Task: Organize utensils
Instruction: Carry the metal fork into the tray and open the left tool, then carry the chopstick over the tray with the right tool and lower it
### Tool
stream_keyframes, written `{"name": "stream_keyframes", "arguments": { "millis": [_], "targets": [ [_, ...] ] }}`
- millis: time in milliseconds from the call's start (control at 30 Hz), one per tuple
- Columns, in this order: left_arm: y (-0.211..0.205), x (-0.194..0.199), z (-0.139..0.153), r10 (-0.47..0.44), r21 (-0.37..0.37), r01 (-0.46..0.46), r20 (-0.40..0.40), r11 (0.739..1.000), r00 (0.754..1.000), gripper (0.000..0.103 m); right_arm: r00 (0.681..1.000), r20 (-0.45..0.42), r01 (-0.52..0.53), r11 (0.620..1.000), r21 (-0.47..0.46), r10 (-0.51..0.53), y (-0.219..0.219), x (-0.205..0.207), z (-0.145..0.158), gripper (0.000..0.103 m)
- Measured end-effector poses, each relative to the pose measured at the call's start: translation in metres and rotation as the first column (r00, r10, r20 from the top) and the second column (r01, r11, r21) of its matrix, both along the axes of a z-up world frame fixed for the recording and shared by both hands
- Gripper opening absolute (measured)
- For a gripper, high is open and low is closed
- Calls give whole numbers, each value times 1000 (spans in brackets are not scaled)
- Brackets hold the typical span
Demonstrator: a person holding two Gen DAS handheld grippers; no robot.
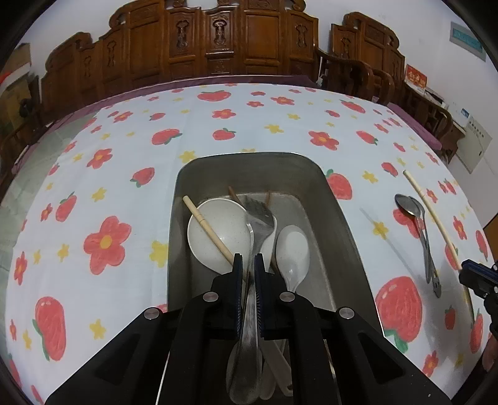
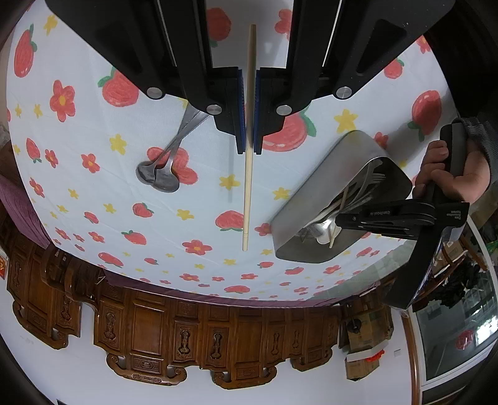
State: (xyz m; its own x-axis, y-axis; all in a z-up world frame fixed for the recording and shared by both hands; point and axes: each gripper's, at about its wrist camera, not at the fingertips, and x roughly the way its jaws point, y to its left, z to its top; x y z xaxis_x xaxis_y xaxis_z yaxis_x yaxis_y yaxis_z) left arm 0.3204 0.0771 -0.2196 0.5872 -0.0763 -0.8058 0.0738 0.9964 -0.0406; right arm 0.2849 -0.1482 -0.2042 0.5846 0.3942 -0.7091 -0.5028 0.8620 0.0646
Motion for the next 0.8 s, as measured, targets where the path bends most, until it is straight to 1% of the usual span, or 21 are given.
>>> {"name": "stream_keyframes", "arguments": {
  "millis": [33,67,233,333,433,500,533,567,600,633,667,800],
  "targets": [
    [1,-2,2,3,0,-3,4,1000,1000,10,1000,-1,0,1000,1,0,0,0,0,6],
    [2,-4,4,6,-1,-6,11,1000,1000,16,1000,-1,-2,1000,3,2,1,-1,0,6],
    [7,-18,21,11,-6,-11,58,1000,998,19,1000,2,-17,999,33,17,8,-5,8,6],
    [11,-28,33,14,-15,-13,82,1000,997,28,1000,8,-29,998,54,29,16,-10,14,6],
    [17,-38,44,24,-28,-21,104,999,994,32,999,12,-39,997,67,38,25,-15,20,6],
    [21,-44,50,32,-31,-29,117,999,993,40,999,11,-44,996,75,43,31,-17,23,6],
    [23,-47,52,40,-31,-36,125,999,991,47,999,9,-45,996,79,45,33,-18,24,6],
    [25,-50,54,45,-31,-42,131,999,990,52,999,8,-45,996,80,45,35,-18,26,6],
    [28,-53,56,52,-34,-48,136,998,989,54,999,7,-46,996,82,45,39,-19,27,6],
    [30,-55,57,56,-37,-51,139,998,989,59,999,6,-49,995,84,48,42,-20,29,6],
    [33,-59,59,63,-42,-58,145,997,987,68,999,8,-53,995,83,52,46,-21,31,6],
    [43,-66,65,78,-54,-70,168,996,983,82,998,13,-64,995,75,63,61,-22,36,6]
  ]
}}
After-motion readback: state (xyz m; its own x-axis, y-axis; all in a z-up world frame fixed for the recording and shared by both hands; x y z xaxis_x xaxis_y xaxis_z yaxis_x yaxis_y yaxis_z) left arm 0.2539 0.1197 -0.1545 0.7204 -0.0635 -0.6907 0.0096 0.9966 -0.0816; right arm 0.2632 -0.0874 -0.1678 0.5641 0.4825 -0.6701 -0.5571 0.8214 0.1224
